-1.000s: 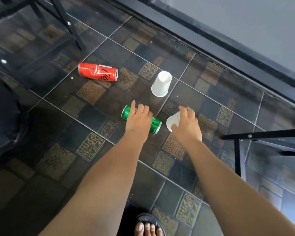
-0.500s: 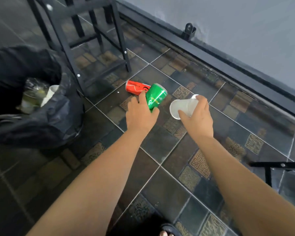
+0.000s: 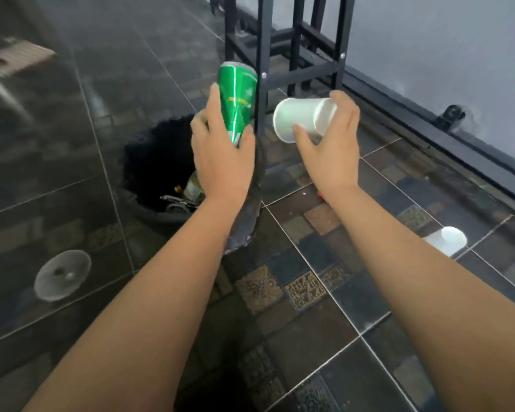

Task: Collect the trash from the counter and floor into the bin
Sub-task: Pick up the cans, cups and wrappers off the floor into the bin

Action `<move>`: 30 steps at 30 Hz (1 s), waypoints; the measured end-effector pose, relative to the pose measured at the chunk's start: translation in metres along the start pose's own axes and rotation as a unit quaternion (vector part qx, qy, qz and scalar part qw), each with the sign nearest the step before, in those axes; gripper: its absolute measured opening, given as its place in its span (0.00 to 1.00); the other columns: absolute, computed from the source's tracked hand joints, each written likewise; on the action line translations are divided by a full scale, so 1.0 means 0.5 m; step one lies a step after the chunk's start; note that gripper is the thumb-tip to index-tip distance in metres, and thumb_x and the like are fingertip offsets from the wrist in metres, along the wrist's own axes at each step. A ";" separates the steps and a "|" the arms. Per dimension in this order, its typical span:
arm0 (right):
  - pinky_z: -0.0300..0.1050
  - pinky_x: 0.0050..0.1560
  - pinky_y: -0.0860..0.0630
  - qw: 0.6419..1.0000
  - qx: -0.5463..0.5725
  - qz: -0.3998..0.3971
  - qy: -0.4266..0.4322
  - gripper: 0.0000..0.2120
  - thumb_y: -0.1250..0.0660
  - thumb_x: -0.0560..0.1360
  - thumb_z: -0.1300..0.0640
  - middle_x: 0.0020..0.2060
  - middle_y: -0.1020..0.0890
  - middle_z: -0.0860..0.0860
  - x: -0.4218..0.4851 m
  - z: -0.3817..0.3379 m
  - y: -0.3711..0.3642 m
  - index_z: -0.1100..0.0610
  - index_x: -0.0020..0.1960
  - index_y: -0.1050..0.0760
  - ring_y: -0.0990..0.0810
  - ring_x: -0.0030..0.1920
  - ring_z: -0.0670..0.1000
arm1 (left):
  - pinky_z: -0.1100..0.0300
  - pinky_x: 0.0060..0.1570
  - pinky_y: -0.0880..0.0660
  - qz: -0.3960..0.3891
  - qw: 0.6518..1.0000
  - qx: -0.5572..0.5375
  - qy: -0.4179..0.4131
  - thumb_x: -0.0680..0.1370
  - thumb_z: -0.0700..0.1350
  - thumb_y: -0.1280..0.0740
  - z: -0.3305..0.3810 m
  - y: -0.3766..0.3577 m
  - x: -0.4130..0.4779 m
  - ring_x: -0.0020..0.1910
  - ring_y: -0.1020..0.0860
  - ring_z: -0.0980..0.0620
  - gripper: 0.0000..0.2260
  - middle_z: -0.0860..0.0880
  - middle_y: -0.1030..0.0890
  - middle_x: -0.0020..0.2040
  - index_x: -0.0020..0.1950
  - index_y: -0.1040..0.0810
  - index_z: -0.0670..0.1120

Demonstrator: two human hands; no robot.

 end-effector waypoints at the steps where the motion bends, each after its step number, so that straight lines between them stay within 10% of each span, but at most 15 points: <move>1: 0.52 0.58 0.26 1.000 0.003 -0.016 0.014 0.34 0.29 0.73 0.55 0.69 0.35 0.56 0.004 -0.024 -0.024 0.59 0.73 0.40 0.28 0.65 0.57 | 0.50 0.59 0.26 0.001 0.999 0.050 0.002 0.77 0.48 0.32 -0.030 0.014 0.013 0.62 0.27 0.46 0.33 0.44 0.30 0.67 0.79 0.43 0.55; 17: 0.51 0.57 0.31 0.931 -0.220 -0.270 0.113 0.26 0.30 0.74 0.48 0.61 0.28 0.57 -0.016 -0.080 -0.250 0.59 0.65 0.35 0.25 0.58 0.60 | 0.45 0.62 0.33 -0.210 0.926 0.293 0.115 0.81 0.57 0.40 -0.261 0.042 0.030 0.67 0.32 0.39 0.29 0.41 0.35 0.74 0.79 0.49 0.60; 25: 0.54 0.69 0.37 0.934 -0.199 -0.268 0.128 0.28 0.40 0.76 0.38 0.70 0.28 0.50 -0.016 -0.046 -0.268 0.52 0.71 0.34 0.30 0.69 0.53 | 0.41 0.74 0.49 -0.132 0.956 0.244 0.094 0.83 0.56 0.46 -0.263 0.040 0.034 0.78 0.44 0.45 0.24 0.44 0.40 0.79 0.79 0.40 0.53; 30: 0.58 0.75 0.45 0.975 -0.103 -0.194 -0.005 0.28 0.45 0.80 0.40 0.77 0.41 0.53 -0.002 -0.002 -0.247 0.50 0.76 0.40 0.44 0.77 0.54 | 0.42 0.75 0.52 -0.044 0.959 0.238 0.144 0.82 0.51 0.42 -0.267 0.085 0.041 0.78 0.45 0.45 0.20 0.45 0.38 0.78 0.74 0.31 0.51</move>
Point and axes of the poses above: each hand's wrist, its own x-axis towards the middle knuckle, its own y-axis out of the back of the hand, z = x × y, the point moved 4 cm from there along x, towards the middle knuckle
